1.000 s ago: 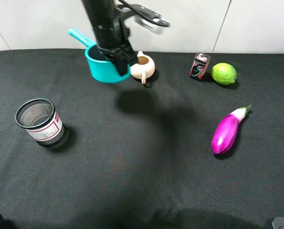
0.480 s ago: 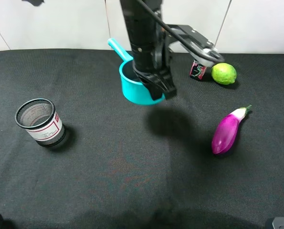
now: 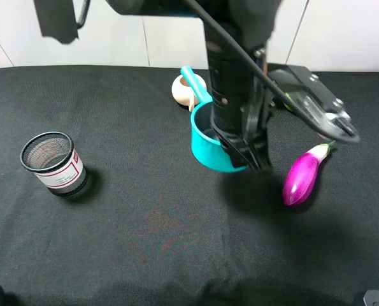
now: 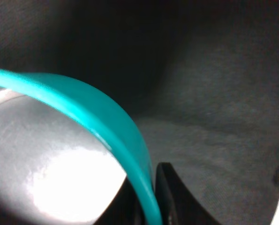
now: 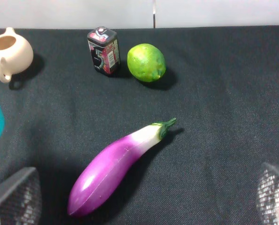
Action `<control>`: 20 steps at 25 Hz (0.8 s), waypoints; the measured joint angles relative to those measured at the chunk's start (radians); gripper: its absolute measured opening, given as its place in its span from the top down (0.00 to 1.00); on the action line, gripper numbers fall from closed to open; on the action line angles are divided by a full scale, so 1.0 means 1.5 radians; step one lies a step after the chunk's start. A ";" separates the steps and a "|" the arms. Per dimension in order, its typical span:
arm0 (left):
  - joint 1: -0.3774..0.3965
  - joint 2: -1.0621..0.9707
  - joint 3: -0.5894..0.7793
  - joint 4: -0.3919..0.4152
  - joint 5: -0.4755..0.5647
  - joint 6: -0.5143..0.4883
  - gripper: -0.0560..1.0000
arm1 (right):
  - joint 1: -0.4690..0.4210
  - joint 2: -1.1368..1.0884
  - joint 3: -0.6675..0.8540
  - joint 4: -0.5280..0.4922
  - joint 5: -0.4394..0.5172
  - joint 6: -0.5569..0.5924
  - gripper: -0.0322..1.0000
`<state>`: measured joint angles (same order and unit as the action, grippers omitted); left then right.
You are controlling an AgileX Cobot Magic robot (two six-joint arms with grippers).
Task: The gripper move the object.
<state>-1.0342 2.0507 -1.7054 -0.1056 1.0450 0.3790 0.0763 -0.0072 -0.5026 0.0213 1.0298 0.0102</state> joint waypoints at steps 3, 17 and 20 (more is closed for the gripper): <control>-0.019 0.000 0.000 0.000 0.000 0.000 0.93 | 0.000 0.000 0.000 0.000 0.000 0.000 0.30; -0.045 0.000 0.006 0.007 -0.016 0.000 0.93 | 0.000 0.000 0.000 0.000 0.000 0.000 0.30; -0.053 0.001 0.016 0.019 -0.027 0.000 0.93 | 0.000 0.000 0.000 0.000 0.000 0.000 0.30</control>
<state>-1.1144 2.0517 -1.6809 -0.0777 1.0046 0.3790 0.0763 -0.0072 -0.5026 0.0213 1.0298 0.0102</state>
